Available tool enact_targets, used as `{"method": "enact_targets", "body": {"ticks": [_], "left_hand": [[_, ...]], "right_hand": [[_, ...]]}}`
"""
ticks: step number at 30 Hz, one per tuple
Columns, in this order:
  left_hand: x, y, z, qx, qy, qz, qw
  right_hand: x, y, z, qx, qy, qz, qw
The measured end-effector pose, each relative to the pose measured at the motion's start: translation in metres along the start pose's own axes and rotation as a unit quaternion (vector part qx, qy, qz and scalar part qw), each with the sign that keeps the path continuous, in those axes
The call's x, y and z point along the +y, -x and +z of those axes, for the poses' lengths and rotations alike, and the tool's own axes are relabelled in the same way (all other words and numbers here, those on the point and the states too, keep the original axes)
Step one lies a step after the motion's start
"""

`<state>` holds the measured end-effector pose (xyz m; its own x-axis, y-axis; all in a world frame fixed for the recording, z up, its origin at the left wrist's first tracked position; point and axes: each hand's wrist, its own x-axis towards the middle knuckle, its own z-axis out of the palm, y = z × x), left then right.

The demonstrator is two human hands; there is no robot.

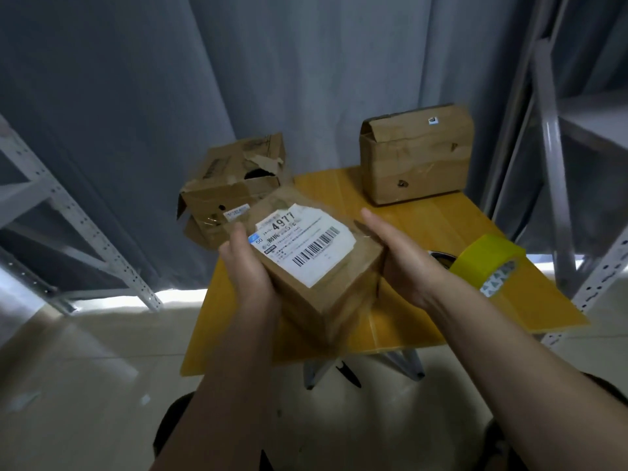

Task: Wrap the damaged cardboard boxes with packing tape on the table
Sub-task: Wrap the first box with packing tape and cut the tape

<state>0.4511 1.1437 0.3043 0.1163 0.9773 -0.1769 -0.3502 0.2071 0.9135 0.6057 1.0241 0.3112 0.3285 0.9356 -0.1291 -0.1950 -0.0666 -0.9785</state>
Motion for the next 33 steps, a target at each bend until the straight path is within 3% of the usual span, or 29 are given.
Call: {"method": "enact_targets", "body": {"ticks": [3,6,8,12,15,22,26,33], "left_hand": [[0.006,-0.002,0.029,-0.071,-0.037,0.046,0.996],[0.008,-0.002,0.061,-0.208,0.057,-0.056,0.975],[0.0,-0.001,0.072,-0.258,0.021,-0.118,0.959],[-0.025,-0.014,0.064,-0.262,-0.116,-0.232,0.93],[-0.025,-0.041,0.063,-0.267,-0.095,-0.271,0.92],[-0.03,-0.098,0.074,-0.211,0.019,-0.218,0.953],[-0.048,-0.117,0.071,-0.163,0.021,-0.212,0.963],[-0.054,-0.13,0.078,-0.119,-0.025,-0.25,0.961]], "right_hand": [[-0.008,0.01,-0.014,0.018,-0.003,-0.102,0.995],[-0.016,0.016,-0.019,0.077,0.077,-0.18,0.978],[-0.017,0.01,-0.018,0.146,0.104,-0.199,0.964],[-0.007,-0.018,-0.009,0.289,0.224,-0.174,0.914],[-0.016,-0.042,0.002,0.338,0.299,-0.187,0.872],[-0.035,-0.101,0.015,0.289,0.388,-0.243,0.84],[-0.017,-0.116,0.022,0.264,0.492,-0.218,0.801],[0.0,-0.133,0.04,0.267,0.562,-0.299,0.724]]}}
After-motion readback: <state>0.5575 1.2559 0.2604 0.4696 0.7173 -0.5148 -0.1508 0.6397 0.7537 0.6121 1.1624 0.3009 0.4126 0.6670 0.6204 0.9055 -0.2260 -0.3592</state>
